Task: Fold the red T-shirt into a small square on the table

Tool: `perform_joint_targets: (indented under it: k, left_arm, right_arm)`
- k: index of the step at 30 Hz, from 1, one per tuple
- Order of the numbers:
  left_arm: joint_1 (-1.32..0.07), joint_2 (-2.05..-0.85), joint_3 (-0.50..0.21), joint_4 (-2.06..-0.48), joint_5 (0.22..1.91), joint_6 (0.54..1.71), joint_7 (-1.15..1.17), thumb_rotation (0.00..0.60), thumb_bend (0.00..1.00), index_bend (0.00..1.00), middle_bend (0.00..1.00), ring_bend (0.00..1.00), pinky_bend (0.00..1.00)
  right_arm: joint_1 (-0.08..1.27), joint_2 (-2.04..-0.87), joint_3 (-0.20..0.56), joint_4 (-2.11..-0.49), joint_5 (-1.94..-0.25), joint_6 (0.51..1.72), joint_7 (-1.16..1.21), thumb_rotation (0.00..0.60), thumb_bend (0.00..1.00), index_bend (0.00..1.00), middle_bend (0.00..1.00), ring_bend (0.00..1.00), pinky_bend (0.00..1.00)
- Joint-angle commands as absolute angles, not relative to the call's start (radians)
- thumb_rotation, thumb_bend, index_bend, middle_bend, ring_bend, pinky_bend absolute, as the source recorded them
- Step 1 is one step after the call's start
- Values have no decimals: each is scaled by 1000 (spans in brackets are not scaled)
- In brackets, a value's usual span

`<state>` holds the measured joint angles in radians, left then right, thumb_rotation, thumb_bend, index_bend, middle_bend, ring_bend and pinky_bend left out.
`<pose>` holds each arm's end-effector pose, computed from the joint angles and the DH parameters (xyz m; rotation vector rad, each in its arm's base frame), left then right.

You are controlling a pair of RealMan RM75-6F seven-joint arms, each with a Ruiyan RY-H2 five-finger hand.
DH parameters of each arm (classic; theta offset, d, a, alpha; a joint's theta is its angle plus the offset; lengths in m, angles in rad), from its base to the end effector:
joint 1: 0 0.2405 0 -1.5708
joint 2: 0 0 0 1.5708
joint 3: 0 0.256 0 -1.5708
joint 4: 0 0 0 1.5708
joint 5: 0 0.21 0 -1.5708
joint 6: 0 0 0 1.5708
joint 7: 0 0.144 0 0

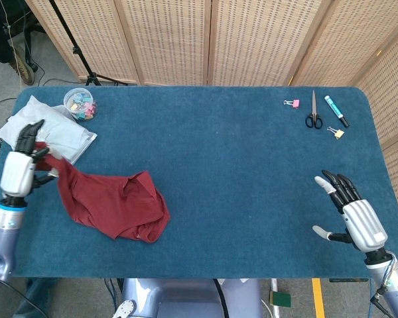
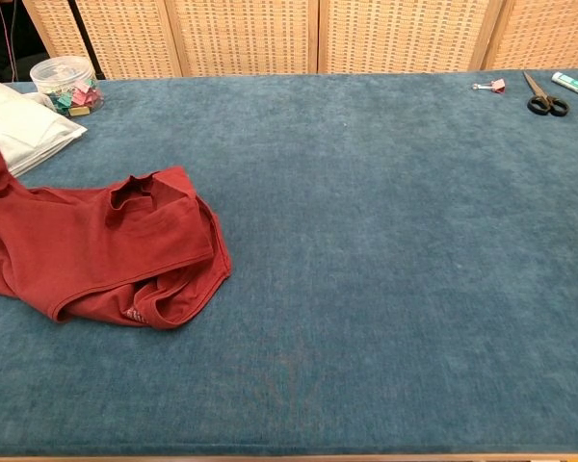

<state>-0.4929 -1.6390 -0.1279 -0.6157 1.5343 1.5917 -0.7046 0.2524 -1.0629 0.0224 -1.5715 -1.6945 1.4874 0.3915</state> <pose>-0.2960 0.3376 0.1156 -1.4283 -0.7010 -1.5155 -0.2677 -0.2212 0.1652 1.5846 -0.9959 1.3001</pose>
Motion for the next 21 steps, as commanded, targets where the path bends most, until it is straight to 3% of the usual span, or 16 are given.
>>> perform_joint_targets:
  k: [1, 4, 9, 21]
  left_arm:
    - [-547, -1620, -97, -790, 1622, 1655, -558, 600, 633, 732, 0, 0, 0]
    - [-575, -1632, -52, -931, 1704, 1659, -429, 600, 633, 732, 0, 0, 0]
    - [-590, -1669, 5, -1039, 1785, 1633, -304, 600, 633, 732, 0, 0, 0]
    - [-567, -1747, 144, -1007, 1906, 1576, -200, 600, 632, 732, 0, 0, 0]
  right_arm:
    - [253, -1062, 23, -1571, -1694, 1487, 395, 600, 0, 0, 0, 0, 0]
    - [250, -1058, 22, -1572, -1697, 1493, 402, 600, 0, 0, 0, 0, 0]
    - [249, -1053, 23, -1572, -1698, 1498, 415, 600, 0, 0, 0, 0, 0]
    - [247, -1049, 21, -1574, -1706, 1503, 425, 600, 0, 0, 0, 0, 0]
